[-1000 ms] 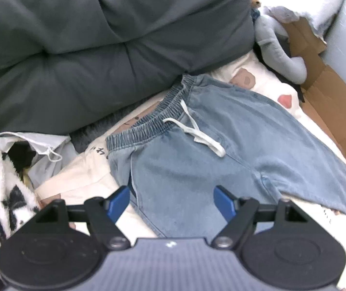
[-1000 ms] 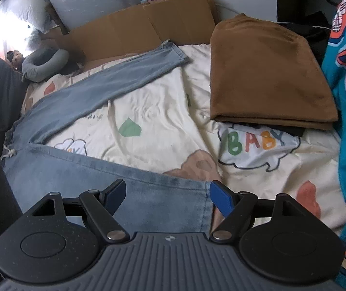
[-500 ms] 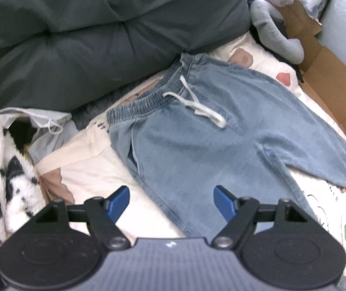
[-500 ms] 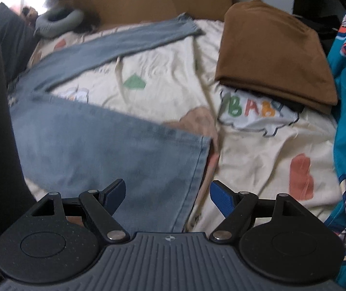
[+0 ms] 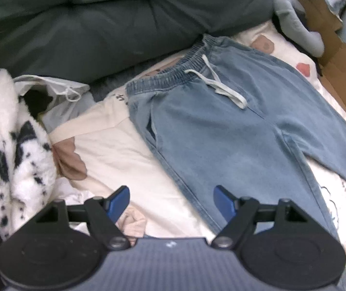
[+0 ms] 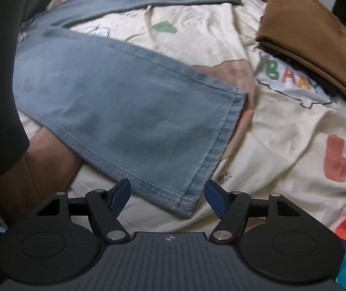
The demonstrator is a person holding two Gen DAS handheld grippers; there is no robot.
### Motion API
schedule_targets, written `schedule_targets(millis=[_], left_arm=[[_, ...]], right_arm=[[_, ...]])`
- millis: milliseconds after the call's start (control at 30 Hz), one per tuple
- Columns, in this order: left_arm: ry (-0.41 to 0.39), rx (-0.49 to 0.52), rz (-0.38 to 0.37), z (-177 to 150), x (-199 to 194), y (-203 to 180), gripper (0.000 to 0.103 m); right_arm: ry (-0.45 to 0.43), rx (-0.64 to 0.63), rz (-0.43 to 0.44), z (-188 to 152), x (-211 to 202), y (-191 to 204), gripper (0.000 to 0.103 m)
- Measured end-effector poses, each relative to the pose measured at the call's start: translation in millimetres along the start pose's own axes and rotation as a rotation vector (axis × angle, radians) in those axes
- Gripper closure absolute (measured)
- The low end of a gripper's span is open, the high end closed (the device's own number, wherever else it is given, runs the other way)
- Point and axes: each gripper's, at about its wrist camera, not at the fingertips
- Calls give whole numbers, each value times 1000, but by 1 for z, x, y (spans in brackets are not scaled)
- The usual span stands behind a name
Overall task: Fold clothes
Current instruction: 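Move the open right tool to the jeans leg hem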
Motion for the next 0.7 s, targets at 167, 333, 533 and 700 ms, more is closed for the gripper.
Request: schedule_targets(millis=[167,333,533,700], left_arm=[[19,-31,1,-3,5,2,25],[16,-14,6,-5,7,0,25],[18,-41,7,-5,14,2,25],[-1,-44,-4,-5,17,1,25]], right_arm=[[5,-41,0,-1,17,10,35],[32,-79,-13,1,34,19,35],[65,-120,-54,-3,49,29,35],[91,-147,-82,-5,59,38,33]])
Point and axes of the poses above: each gripper's, at about its wrist camera, not at the fingertips, and x roughly the way its jaws point, y to its left, z to its top, and after that the axes turned 3 degrees about x, right-handed
